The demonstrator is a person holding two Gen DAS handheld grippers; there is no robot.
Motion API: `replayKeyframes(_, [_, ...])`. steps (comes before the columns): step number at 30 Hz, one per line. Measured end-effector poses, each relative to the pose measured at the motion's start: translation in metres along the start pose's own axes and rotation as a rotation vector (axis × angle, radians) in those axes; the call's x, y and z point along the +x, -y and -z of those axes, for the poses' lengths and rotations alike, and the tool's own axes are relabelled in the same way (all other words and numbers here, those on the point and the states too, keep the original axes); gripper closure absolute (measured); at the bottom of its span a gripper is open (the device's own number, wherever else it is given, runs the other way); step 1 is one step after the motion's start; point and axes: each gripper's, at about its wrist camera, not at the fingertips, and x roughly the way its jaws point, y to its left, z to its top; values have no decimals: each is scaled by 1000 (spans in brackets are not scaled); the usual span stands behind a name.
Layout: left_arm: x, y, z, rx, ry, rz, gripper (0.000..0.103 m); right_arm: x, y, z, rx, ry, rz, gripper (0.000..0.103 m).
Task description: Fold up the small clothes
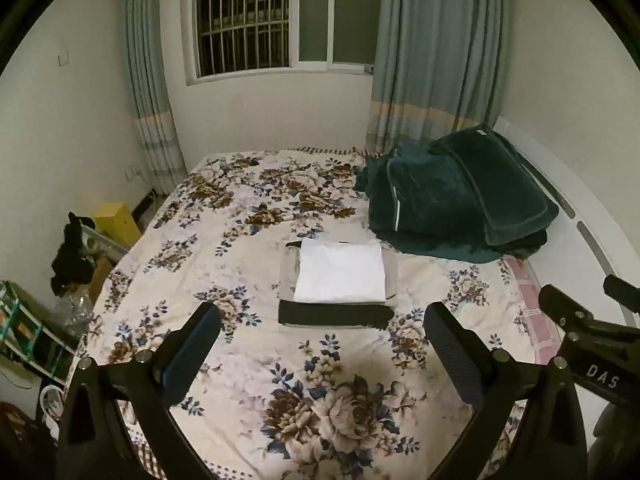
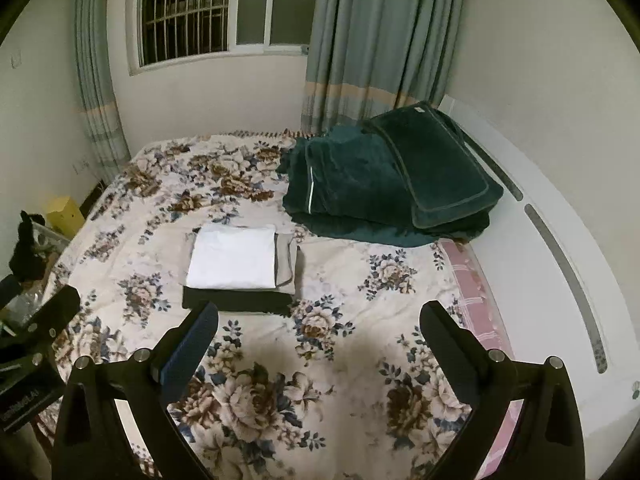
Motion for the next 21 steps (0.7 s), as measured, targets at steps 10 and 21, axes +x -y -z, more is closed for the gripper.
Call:
replayKeyframes(10, [-37,0,1,-9,64,-45,0,-46,2,-7,-29,47,-50,1])
replayKeyframes(21, [-46,0,6,-23,84,-58,0,-48,7,-9,-30,55,-77,1])
